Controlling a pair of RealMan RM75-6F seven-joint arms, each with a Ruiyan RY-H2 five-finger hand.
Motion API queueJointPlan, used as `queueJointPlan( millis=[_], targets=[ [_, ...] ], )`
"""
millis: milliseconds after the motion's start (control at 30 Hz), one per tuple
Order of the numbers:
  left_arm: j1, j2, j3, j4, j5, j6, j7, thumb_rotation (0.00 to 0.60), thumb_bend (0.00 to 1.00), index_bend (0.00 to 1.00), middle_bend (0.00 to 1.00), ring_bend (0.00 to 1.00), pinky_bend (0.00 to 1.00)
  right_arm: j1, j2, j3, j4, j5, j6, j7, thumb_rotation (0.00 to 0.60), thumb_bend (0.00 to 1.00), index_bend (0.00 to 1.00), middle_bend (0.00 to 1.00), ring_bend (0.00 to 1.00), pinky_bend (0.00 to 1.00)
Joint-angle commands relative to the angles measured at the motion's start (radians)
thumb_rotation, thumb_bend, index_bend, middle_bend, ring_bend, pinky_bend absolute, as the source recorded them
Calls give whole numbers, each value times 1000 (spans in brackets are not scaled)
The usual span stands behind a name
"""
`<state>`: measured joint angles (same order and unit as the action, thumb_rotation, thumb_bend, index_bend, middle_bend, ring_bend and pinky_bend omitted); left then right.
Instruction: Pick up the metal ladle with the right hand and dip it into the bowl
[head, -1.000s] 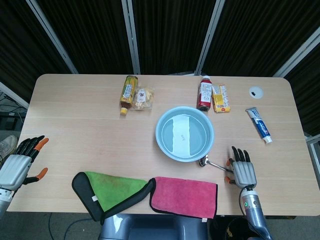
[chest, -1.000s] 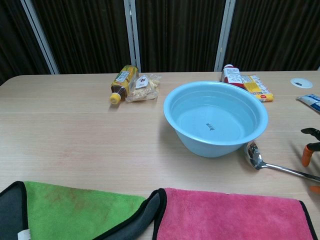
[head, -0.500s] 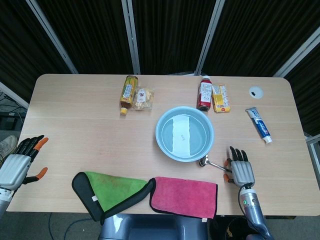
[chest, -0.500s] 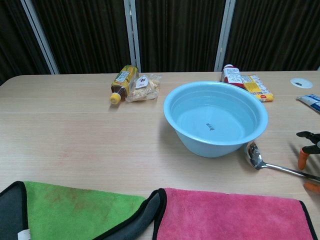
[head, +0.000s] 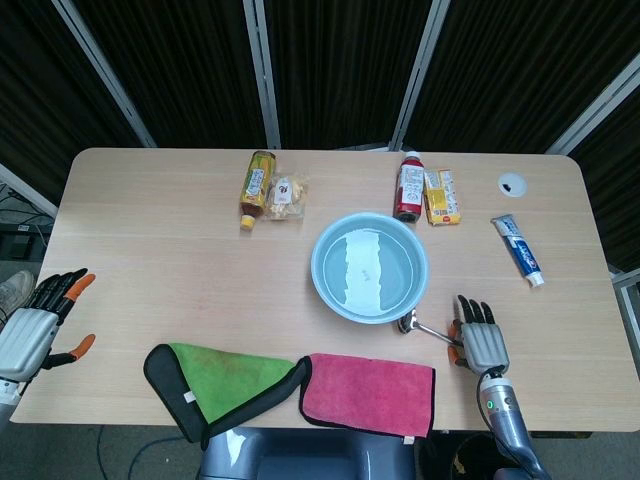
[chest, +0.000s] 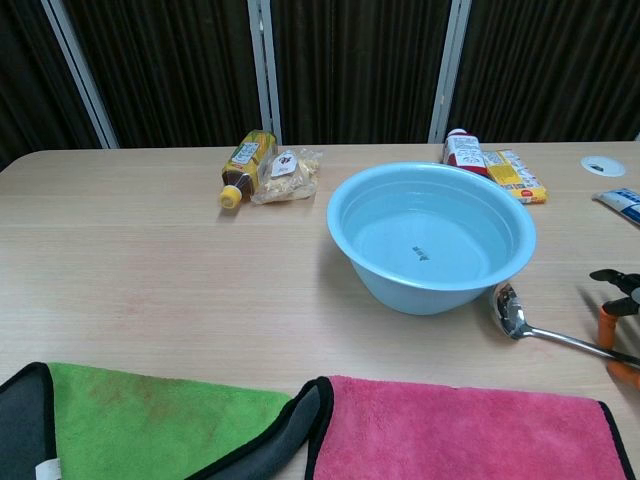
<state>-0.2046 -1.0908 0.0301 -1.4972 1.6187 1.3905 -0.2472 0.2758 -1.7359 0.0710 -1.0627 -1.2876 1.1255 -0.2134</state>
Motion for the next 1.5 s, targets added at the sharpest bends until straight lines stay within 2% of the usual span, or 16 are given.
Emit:
queueJointPlan(
  millis=[33, 367, 733, 1133, 1500],
  targets=[
    [1, 1, 2, 2, 4, 4, -4, 600, 326, 0, 0, 0, 0, -1, -4, -2, 5, -2, -1, 2, 600, 301, 506, 0, 0, 0],
    [3, 3, 3, 2, 2, 8, 0, 600, 326, 0, 0, 0, 0, -2, -13, -4, 24, -8, -4, 12, 600, 381, 550, 0, 0, 0],
    [6, 6, 6, 0, 7, 17, -3, 600, 326, 0, 0, 0, 0, -3, 1, -1, 12, -26, 17, 11, 600, 419, 645, 3, 0, 0],
    [9, 17, 10, 0, 12, 23, -10, 600, 326, 0, 0, 0, 0, -1, 61, 8, -97, -6, 20, -86, 600, 422, 702, 52, 0, 0],
    [9, 16, 11, 0, 15, 24, -6, 600, 326, 0, 0, 0, 0, 2, 163, 22, -213, 9, 5, -50, 600, 422, 730, 77, 0, 0]
  ],
)
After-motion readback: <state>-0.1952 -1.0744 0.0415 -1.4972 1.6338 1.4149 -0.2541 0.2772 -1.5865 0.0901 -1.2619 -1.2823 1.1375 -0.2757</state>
